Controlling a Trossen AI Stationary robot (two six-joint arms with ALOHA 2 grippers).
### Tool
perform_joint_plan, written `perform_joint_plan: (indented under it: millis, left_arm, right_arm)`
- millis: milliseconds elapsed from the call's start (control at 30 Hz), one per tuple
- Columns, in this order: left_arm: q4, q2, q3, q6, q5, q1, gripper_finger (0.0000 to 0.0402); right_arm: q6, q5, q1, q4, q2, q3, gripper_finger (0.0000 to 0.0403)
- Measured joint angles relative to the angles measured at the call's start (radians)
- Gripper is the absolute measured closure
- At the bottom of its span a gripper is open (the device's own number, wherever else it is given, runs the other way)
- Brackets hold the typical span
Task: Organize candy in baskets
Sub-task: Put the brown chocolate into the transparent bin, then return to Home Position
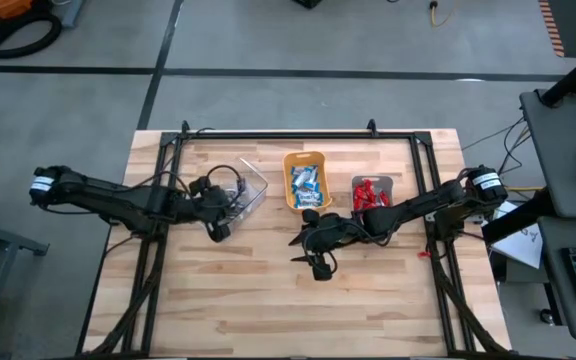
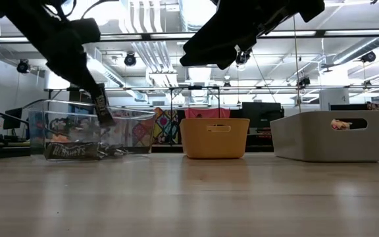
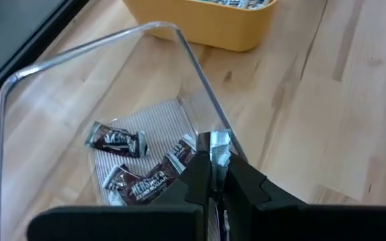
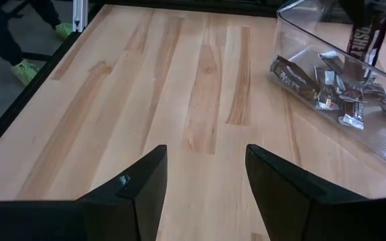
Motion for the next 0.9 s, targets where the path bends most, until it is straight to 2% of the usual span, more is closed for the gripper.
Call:
perform_joint_plan:
  millis: [167,267,367,700,767,900]
  left_arm:
    - [0.004,-0.04,-0.052,-0.039,-0.012,0.002,0.0396]
    - [0.005,-0.058,-0.07,-0.07,-0.074,0.004,0.039]
    - [0.004,-0.064,-0.08,-0.086,-0.109,0.004,0.0377]
    - [0.005,-0.066,-0.078,-0.095,-0.109,0.004,0.0322]
    - [0.004,-0.074,-0.074,-0.104,-0.09,0.003,0.0316]
    - [0.004,-0.089,-0.017,-0.099,0.017,-0.003,0.0314]
  right_arm:
    - [0.006,0.0,0.0,0.0,0.0,0.0,0.0209]
    - [0.014,0.0,0.0,0.0,0.0,0.0,0.0209]
    - [0.015,0.0,0.0,0.0,0.0,0.0,0.0209]
    - [0.015,0.0,0.0,-0.001,0.0,-0.001,0.0209]
    - [0.014,0.0,0.0,-0.001,0.0,-0.001,0.0209]
    - [-0.024,-0.002,0.0,-0.001,0.0,-0.002,0.0209]
